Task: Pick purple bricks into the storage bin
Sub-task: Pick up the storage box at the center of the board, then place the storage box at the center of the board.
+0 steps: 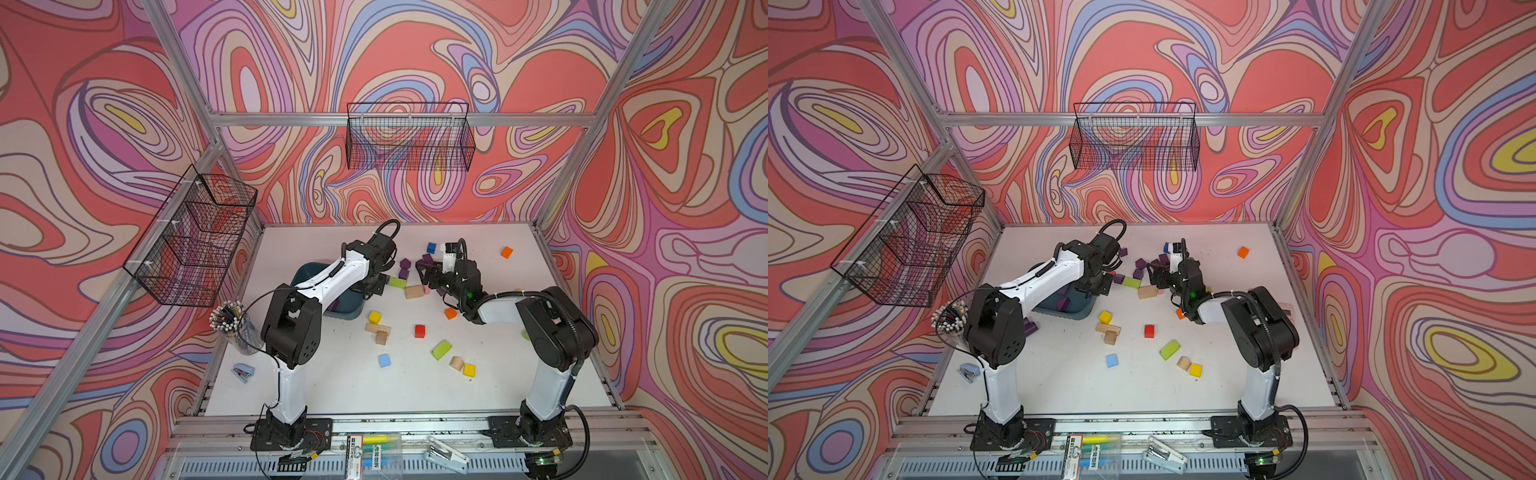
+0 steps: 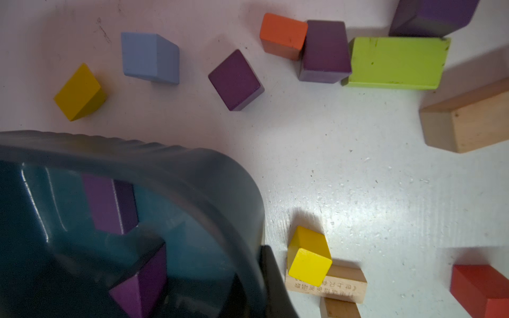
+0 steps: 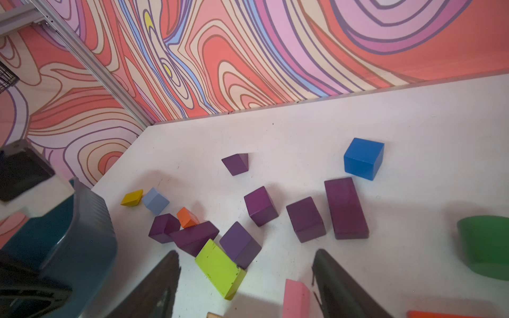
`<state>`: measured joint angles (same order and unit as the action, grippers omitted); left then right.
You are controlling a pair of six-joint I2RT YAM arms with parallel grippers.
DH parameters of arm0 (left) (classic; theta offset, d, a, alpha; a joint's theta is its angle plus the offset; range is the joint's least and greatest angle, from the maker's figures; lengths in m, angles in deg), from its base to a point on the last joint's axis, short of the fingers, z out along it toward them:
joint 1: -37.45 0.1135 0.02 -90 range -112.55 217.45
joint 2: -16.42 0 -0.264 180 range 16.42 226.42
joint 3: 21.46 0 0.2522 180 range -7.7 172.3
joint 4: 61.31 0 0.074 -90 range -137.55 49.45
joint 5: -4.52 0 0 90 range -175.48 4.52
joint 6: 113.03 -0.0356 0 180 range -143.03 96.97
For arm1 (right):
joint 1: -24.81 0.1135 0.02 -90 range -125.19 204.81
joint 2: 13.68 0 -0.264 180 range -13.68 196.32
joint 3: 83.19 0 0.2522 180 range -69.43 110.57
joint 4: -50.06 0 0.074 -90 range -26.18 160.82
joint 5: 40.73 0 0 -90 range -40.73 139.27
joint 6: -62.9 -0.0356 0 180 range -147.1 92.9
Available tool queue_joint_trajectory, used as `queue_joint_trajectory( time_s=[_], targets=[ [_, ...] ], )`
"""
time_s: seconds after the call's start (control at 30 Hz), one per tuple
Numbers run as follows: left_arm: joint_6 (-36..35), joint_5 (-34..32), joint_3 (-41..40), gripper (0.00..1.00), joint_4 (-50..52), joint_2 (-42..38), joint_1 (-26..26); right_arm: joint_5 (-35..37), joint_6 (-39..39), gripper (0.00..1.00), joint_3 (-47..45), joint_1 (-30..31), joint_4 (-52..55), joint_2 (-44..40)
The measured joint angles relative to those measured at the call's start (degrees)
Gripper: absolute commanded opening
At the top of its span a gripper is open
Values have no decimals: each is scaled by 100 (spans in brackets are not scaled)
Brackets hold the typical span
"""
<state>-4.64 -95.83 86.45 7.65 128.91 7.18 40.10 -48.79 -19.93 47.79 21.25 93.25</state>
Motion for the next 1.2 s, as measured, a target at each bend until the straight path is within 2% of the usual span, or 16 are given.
queue_joint_trajectory(
  time_s=[1.07, 1.2],
  targets=[
    [-278, 68, -358, 0, -461, 354, 173, -232, -153, 80, -33, -81, -179, 76],
    [-278, 68, -361, 5, -468, 354, 173, -247, -155, 80, -33, -81, -179, 85]
  ],
)
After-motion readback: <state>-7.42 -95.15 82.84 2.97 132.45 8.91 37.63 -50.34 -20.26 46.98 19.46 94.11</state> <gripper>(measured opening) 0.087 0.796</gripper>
